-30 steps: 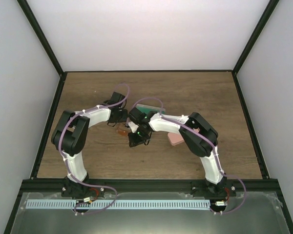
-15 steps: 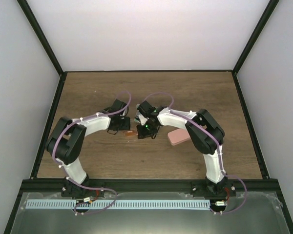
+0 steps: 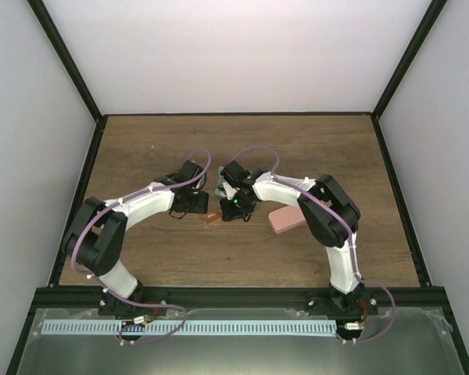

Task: Organize the sunglasses
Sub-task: Fold the sunglasses at the center of the board.

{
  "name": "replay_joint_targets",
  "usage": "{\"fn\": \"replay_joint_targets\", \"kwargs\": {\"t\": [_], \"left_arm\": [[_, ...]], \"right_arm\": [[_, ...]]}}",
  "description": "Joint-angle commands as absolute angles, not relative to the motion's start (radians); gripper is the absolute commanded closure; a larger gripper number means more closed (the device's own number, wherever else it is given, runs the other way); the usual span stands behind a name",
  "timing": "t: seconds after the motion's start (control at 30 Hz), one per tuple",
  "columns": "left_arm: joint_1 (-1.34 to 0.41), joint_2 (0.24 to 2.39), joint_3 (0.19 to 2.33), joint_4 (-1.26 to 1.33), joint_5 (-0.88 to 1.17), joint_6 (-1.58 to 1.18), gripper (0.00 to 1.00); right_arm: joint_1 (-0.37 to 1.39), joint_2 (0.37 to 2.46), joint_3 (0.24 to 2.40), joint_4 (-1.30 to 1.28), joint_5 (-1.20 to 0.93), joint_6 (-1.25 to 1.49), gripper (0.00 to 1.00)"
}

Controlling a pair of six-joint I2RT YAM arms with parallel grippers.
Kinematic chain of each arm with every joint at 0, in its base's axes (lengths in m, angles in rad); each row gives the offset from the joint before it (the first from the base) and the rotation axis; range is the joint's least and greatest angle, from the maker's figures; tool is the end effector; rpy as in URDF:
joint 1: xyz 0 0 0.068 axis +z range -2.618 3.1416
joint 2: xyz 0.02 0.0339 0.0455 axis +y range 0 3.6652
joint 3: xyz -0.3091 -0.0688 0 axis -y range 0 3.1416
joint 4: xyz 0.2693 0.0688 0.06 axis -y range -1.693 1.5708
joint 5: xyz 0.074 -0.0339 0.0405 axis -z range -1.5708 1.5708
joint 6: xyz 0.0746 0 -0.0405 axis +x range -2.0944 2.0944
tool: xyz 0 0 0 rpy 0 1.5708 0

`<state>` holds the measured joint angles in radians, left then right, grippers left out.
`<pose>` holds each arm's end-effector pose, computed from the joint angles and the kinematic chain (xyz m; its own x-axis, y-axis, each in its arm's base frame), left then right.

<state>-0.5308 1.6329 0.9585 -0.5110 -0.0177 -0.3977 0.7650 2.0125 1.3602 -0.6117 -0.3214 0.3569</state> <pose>0.2963 -0.1724 0.1630 -0.9306 0.0972 -0.3529 0.1518 0.9798 -0.1305 0.3056 0.3261 0.1391 -0.8980 -0.4026 -0.1778 -0.4399 0.8101 0.3877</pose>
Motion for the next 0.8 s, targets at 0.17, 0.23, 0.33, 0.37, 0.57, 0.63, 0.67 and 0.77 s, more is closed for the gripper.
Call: {"fn": "replay_joint_targets", "kwargs": {"t": [0.17, 0.23, 0.33, 0.37, 0.57, 0.63, 0.67, 0.77], "left_arm": [[-0.512, 1.661, 0.995, -0.554, -0.145, -0.379, 0.4], [-0.508, 1.703, 1.024, -0.552, -0.145, -0.363, 0.4], [-0.508, 1.757, 1.073, -0.554, -0.141, -0.333, 0.41], [-0.508, 1.773, 1.087, -0.554, -0.141, -0.321, 0.42], [-0.507, 1.837, 1.153, -0.551, -0.161, -0.249, 0.47], [-0.508, 1.84, 1.157, -0.543, -0.174, -0.227, 0.48], [-0.508, 1.839, 1.158, -0.537, -0.175, -0.211, 0.5], [-0.508, 1.839, 1.16, -0.527, -0.174, -0.185, 0.56]], "right_arm": [[0.747, 2.002, 1.365, -0.645, -0.237, 0.36, 0.78], [0.746, 1.999, 1.359, -0.647, -0.231, 0.364, 0.78], [0.739, 1.987, 1.346, -0.644, -0.219, 0.375, 0.79], [0.735, 1.979, 1.339, -0.638, -0.215, 0.382, 0.79], [0.711, 1.969, 1.327, -0.642, -0.184, 0.413, 0.8], [0.709, 1.985, 1.347, -0.665, -0.155, 0.42, 0.81], [0.709, 1.992, 1.356, -0.674, -0.138, 0.421, 0.81], [0.708, 2.002, 1.374, -0.677, -0.075, 0.424, 0.85]]}}
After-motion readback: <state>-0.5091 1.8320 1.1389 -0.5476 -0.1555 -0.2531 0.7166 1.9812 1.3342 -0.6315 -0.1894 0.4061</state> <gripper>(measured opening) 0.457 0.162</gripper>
